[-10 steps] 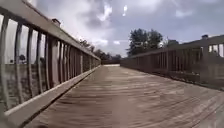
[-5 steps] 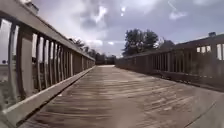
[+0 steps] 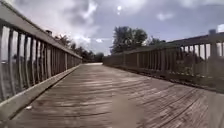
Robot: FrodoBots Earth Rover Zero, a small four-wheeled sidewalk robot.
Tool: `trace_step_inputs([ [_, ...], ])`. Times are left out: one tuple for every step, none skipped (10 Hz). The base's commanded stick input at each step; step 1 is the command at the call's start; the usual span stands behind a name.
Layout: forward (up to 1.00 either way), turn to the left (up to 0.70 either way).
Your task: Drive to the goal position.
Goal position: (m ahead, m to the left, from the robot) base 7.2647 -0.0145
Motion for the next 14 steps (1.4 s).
trace_step_inputs([
  [0.85,0.0],
  [0.85,0.0],
  [0.85,0.0],
  [0.85,0.0],
  [0.85,0.0],
  [0.85,0.0],
  [0.85,0.0],
  [0.85,0.0],
  [0.85,0.0],
  [0.85,0.0],
  [0.85,0.0],
  [0.85,0.0],
  [0.85,0.0],
  [0.85,0.0],
])
